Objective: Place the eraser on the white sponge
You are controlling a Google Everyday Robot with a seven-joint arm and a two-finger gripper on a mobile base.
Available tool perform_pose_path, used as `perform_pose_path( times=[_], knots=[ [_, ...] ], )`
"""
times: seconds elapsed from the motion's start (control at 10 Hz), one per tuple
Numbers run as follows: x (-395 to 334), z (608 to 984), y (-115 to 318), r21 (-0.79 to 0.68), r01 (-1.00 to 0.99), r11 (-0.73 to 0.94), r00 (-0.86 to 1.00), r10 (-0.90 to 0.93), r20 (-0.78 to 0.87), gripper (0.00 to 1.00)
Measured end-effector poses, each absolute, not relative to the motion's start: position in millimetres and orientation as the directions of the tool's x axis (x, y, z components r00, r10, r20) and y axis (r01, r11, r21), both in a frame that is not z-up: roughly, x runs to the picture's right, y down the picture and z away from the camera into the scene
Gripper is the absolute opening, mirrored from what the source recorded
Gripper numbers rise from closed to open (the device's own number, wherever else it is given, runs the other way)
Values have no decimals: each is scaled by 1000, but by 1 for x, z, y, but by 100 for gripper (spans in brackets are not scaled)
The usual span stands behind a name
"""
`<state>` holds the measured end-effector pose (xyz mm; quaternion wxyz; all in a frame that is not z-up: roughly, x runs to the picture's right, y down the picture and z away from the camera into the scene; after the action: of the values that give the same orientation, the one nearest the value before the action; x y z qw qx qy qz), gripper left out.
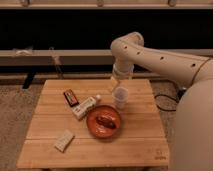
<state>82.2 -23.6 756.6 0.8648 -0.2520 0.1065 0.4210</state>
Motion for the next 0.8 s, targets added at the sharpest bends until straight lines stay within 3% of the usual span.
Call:
perform_pose_path(
  times=[0.4,0.8],
  knots=[
    [71,762,-16,-363,-748,555,663,635,-396,80],
    [-19,784,-2,-435,-660,612,751,547,-371,80]
  ],
)
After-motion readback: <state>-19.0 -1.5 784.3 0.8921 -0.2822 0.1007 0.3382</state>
